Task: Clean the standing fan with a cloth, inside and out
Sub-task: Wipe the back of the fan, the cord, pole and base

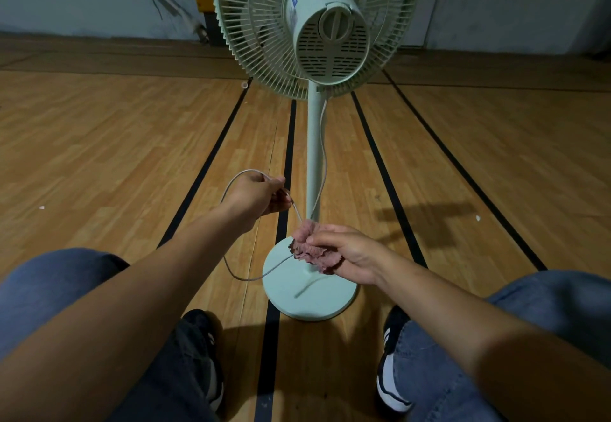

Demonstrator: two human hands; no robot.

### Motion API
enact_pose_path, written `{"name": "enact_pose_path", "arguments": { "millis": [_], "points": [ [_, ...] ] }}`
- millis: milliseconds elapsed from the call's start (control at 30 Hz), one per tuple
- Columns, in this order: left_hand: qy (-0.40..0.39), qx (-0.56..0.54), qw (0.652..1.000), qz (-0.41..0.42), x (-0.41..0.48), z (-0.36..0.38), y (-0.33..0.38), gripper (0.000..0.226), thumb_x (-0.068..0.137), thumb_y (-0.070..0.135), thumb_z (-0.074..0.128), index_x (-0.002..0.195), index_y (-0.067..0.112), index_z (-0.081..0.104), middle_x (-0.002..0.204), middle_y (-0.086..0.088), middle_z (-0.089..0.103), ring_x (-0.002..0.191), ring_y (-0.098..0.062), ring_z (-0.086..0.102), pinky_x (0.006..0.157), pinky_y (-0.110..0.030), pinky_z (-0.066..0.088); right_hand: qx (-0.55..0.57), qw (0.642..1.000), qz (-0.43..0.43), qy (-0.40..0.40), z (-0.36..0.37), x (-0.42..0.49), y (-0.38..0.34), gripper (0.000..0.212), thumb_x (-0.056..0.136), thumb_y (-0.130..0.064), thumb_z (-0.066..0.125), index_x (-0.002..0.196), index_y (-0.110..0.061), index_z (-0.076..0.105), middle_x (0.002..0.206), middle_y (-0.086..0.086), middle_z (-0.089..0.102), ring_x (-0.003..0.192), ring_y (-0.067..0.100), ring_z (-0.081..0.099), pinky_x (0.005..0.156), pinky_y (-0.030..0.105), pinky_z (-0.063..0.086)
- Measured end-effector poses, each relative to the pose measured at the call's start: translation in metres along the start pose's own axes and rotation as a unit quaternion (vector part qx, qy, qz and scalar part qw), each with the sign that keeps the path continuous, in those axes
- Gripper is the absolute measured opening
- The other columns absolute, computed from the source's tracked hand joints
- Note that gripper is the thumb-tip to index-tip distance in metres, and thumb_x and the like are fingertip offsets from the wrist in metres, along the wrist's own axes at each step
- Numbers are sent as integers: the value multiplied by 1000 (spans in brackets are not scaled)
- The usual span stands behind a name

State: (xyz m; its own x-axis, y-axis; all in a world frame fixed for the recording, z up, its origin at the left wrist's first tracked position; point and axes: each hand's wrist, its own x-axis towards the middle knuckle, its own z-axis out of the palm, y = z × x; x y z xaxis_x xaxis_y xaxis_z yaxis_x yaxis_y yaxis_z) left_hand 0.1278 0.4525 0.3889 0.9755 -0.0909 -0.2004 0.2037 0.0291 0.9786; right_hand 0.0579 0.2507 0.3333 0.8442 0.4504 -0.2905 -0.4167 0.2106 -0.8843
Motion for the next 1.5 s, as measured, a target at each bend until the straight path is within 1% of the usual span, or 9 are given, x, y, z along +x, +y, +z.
{"name": "enact_pose_path", "arguments": {
  "millis": [167,300,500,700,867,1067,1167,1300,1500],
  "points": [
    [9,4,1000,-8,2,-2,-3,24,111,13,60,98,-6,66,82,-17,72,65,-20,73,66,-31,67,-72,997,-15,-5,5,-1,-6,16,96,6,59,98,-3,72,110,17,69,95,23,59,57,22,38],
    [47,2,998,-29,7,-8,-8,26,111,14,62,92,-3,67,75,-15,75,63,-19,76,66,-33,66,-113,990,-64,58,7,-1,-5,25,109,-6,54,107,-11,78,114,9,78,110,34,70,93,43,50],
    [64,-37,995,-70,14,-13,-16,23,111,15,61,100,-4,66,67,-13,76,62,-20,77,62,-32,66,-170,964,-72,190,2,1,-15,29,110,-31,56,124,-11,71,78,10,70,47,13,52,41,25,40],
    [75,-19,991,-110,22,-13,-31,24,111,15,61,101,-5,68,66,-13,77,62,-21,79,61,-35,66,-229,935,-77,260,-7,0,-14,22,103,-26,69,99,-5,76,88,18,80,77,33,78,77,46,65],
    [99,9,985,-145,26,-7,-50,26,111,16,62,101,-7,70,64,-13,76,58,-21,78,57,-35,65,-268,914,-61,297,-16,-1,-19,25,100,-34,74,91,-11,72,77,12,78,55,25,71,49,33,55],
    [123,34,976,-175,24,-13,-59,27,112,16,59,102,-8,67,73,-20,76,54,-23,76,46,-31,60,-309,886,-52,343,-32,-2,-18,22,105,-37,64,87,-26,63,96,4,76,81,14,71,66,31,57],
    [76,76,970,-217,17,-14,-65,24,111,13,60,110,-10,66,91,-23,74,73,-30,77,66,-39,66,-250,904,-59,342,-38,-2,-22,17,105,-38,64,99,-23,66,105,7,77,93,24,73,88,43,60],
    [-20,130,953,-273,4,-10,-77,19,113,8,56,112,-9,65,99,-23,72,85,-31,74,68,-41,62,-199,925,-50,320,-38,-1,-25,15,105,-36,65,95,-25,65,81,-11,73,80,10,71,71,29,56],
    [-99,226,912,-328,-6,-1,-93,33,117,18,49,109,-6,69,104,-20,75,92,-29,74,84,-39,61,-131,950,-22,284,-32,-2,-28,23,106,-33,65,110,-12,71,99,8,80,83,18,77,66,25,57]
  ]
}}
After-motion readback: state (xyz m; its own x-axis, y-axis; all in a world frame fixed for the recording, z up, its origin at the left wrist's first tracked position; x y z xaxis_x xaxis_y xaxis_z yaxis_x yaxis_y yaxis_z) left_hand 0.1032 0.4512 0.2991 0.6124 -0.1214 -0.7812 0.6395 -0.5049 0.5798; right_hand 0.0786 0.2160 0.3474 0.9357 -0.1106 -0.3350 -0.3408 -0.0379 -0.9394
